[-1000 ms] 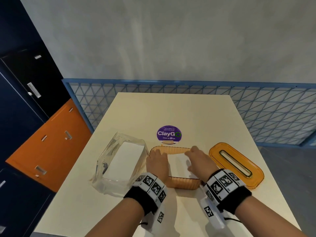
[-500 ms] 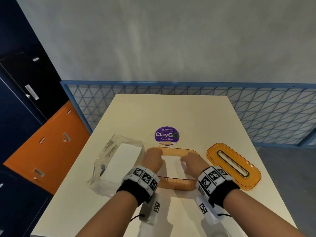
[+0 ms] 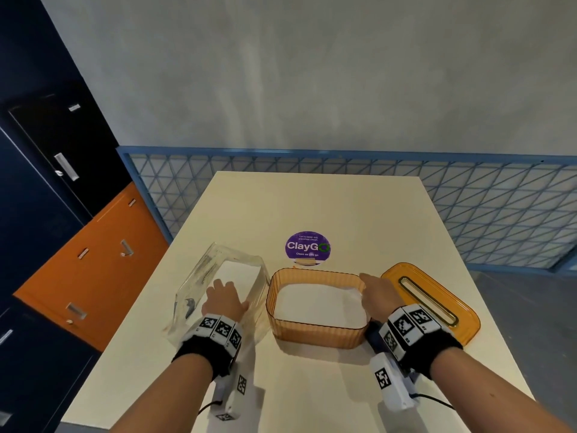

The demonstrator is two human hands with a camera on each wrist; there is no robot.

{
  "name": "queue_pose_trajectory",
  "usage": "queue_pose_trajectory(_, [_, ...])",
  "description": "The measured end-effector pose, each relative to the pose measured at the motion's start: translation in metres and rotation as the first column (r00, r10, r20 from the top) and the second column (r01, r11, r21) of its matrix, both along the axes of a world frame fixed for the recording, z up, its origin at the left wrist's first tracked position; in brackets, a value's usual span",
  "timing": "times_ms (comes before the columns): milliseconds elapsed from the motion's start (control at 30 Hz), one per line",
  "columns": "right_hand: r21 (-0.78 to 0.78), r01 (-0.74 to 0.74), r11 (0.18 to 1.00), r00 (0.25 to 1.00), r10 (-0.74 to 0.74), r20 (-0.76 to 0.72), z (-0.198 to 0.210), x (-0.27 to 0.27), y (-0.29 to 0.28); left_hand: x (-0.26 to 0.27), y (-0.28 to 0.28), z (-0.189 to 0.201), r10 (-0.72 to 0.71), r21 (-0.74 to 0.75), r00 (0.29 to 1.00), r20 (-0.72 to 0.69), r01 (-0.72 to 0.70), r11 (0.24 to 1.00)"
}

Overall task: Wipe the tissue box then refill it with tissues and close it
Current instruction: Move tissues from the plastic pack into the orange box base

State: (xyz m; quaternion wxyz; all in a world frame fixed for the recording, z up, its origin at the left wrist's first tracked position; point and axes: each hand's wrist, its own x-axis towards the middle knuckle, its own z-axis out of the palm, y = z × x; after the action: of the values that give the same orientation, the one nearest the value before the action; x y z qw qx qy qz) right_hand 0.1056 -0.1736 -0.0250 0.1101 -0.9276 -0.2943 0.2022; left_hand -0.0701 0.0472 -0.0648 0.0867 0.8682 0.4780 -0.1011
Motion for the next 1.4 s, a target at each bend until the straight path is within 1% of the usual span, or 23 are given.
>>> queue_pose_trajectory(200, [-0.011, -0.001, 1.000, 1.000, 0.001, 0.009, -0.001, 0.002, -0.001, 0.004, 0.000, -0.001, -0.002, -0.008, 0.999, 0.053, 0.002, 1.000])
queue_pose_trajectory(333, [-0.014, -0.012, 1.000, 1.000, 0.012, 0.018, 0.000, 0.001, -0.001, 0.006, -0.003, -0.004, -0.024, 0.010, 0.999, 0.031, 0.024, 1.000])
queue_pose_trajectory(567, [-0.019, -0.012, 1.000, 1.000, 0.012, 0.001, -0.001, 0.001, -0.002, 0.007, -0.003, -0.005, -0.001, 0.008, 1.000, 0.028, 0.001, 1.000])
queue_pose_trajectory(733, [-0.026, -0.016, 1.000, 1.000, 0.016, 0.021, -0.001, 0.001, -0.002, 0.006, 0.003, -0.006, 0.012, -0.001, 0.999, 0.051, -0.012, 1.000])
queue_pose_trajectory(1000, [-0.025, -0.017, 1.000, 1.000, 0.017, 0.016, -0.001, 0.000, -0.002, 0.012, -0.008, -0.006, 0.032, 0.021, 0.999, 0.014, -0.032, 0.999])
queue_pose_trajectory(1300, [-0.013, -0.011, 1.000, 1.000, 0.011, 0.011, 0.000, 0.000, -0.002, 0.012, -0.005, -0.007, 0.032, 0.022, 0.999, 0.039, -0.033, 0.999])
queue_pose_trajectory(1400, [-0.003, -0.014, 1.000, 1.000, 0.014, 0.008, -0.001, 0.000, -0.003, 0.013, -0.006, -0.007, 0.036, 0.030, 0.999, 0.022, -0.036, 0.999])
